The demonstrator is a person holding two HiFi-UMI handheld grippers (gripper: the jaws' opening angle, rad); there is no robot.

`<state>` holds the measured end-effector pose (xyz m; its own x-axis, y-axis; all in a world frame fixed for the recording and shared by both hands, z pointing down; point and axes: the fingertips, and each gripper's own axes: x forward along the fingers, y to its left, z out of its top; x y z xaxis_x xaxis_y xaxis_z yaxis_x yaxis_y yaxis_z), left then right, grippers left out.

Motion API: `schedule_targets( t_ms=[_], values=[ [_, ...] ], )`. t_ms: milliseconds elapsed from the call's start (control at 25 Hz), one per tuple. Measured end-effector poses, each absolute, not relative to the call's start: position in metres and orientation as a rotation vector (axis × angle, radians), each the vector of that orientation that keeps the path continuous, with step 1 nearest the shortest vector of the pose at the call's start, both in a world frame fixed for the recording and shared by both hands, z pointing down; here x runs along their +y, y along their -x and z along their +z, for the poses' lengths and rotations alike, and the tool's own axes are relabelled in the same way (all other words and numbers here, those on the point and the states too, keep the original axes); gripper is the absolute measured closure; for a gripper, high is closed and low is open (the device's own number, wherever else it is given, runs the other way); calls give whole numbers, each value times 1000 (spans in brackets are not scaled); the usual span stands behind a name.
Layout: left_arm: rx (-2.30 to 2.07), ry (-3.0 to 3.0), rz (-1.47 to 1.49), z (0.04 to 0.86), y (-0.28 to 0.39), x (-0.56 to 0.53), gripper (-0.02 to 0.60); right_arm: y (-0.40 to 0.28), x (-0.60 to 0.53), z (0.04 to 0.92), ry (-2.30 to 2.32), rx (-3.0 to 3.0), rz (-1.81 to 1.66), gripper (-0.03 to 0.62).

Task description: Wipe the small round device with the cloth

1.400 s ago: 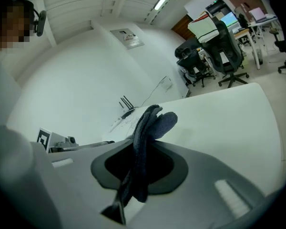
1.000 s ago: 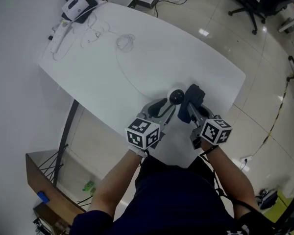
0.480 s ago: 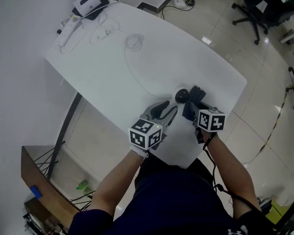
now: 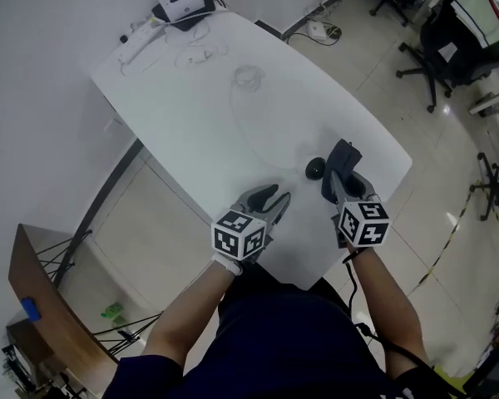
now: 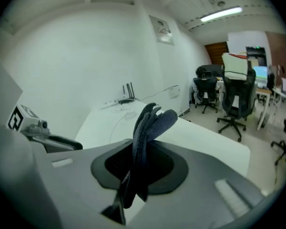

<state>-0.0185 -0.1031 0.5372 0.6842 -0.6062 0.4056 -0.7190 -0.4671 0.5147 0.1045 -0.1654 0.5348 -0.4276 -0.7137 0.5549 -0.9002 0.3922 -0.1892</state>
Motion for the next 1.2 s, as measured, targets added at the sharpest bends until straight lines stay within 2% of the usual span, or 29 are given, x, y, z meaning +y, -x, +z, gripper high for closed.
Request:
schedule_targets(
  t_ms=[240, 400, 600, 880, 1200],
  values=[
    [-1035, -2205, 196, 535, 33, -99, 439, -79, -172, 516, -1302, -2177, 318, 519],
    [-1048, -2176, 200, 541, 43, -97, 440, -30, -163, 496, -1098, -2161, -98, 519],
    [-1068, -2137, 207, 547, 51, -94, 440, 9, -129, 520, -802, -2058, -474, 519],
    [-1081, -2072, 233, 562, 63, -93, 440, 13, -112, 577, -642, -1958, -660, 519],
    [-1060, -2070, 252, 566, 55, -93, 440, 6, -112, 624, -589, -1962, -559, 519]
  ],
)
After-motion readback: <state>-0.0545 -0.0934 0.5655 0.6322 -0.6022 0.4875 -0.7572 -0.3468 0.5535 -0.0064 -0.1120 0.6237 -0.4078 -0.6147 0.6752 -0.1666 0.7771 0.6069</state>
